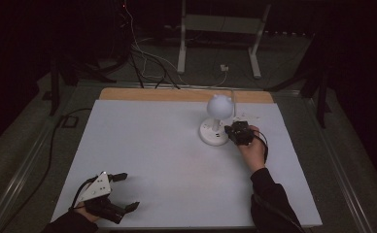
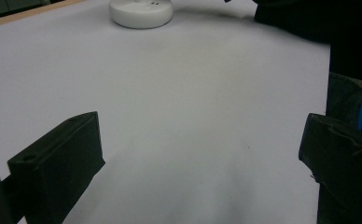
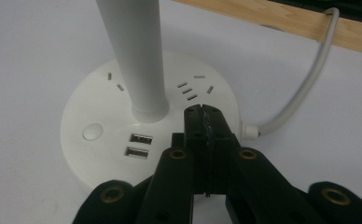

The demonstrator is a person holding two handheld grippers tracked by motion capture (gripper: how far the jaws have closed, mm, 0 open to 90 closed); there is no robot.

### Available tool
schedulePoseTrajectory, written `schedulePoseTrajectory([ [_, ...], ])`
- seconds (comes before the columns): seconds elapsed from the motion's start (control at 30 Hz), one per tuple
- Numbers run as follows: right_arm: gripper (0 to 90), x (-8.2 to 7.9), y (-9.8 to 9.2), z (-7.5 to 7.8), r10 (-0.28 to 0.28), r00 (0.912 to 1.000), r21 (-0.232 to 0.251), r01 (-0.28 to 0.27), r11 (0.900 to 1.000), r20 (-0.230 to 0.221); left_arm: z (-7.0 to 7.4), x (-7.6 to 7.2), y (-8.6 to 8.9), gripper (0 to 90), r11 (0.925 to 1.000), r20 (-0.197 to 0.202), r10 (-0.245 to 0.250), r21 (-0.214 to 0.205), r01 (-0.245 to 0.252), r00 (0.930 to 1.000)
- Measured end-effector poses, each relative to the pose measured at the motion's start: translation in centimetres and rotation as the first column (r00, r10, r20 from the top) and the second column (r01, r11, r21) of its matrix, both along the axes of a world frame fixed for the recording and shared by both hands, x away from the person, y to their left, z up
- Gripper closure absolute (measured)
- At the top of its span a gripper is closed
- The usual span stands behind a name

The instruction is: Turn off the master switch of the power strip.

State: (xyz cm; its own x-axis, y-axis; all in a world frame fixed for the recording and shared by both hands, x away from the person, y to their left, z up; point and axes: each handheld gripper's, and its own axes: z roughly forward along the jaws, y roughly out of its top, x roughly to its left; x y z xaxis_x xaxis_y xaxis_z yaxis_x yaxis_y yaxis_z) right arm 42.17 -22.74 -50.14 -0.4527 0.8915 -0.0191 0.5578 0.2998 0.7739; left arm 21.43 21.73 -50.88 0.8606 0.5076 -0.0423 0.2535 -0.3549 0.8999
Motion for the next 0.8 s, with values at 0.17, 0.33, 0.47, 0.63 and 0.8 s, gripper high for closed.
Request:
schedulePoseTrajectory([
  [0.17, 90.0, -0.01, 0.21, -0.26, -0.003, 0.9999, -0.012, 0.003, 0.9999, 0.011, 0.00, 0.00, -0.01, 0.3, 1.0000, 0.001, -0.002, 0.002, 0.002, 1.0000],
  [0.33, 90.0, -0.05, 0.45, -0.42, -0.010, 0.9998, -0.022, 0.010, 0.9997, 0.018, 0.00, -0.01, -0.04, 0.3, 1.0000, 0.001, -0.004, 0.003, 0.004, 1.0000],
  [0.47, 90.0, -0.10, 0.58, -0.56, -0.011, 0.9997, -0.035, 0.012, 0.9993, 0.022, -0.01, -0.01, -0.05, 0.3, 1.0000, 0.001, -0.004, 0.004, 0.004, 1.0000],
  [0.63, 90.0, -0.03, 0.63, -0.51, -0.014, 0.9998, -0.031, 0.014, 0.9994, 0.012, -0.03, -0.05, -0.09, 0.2, 1.0000, 0.000, -0.003, 0.004, 0.003, 1.0000],
  [0.8, 90.0, 0.00, 0.92, -0.36, -0.018, 0.9998, -0.057, 0.018, 0.9982, 0.006, -0.04, -0.06, -0.14, 0.2, 1.0000, 0.001, -0.003, 0.006, 0.003, 1.0000],
])
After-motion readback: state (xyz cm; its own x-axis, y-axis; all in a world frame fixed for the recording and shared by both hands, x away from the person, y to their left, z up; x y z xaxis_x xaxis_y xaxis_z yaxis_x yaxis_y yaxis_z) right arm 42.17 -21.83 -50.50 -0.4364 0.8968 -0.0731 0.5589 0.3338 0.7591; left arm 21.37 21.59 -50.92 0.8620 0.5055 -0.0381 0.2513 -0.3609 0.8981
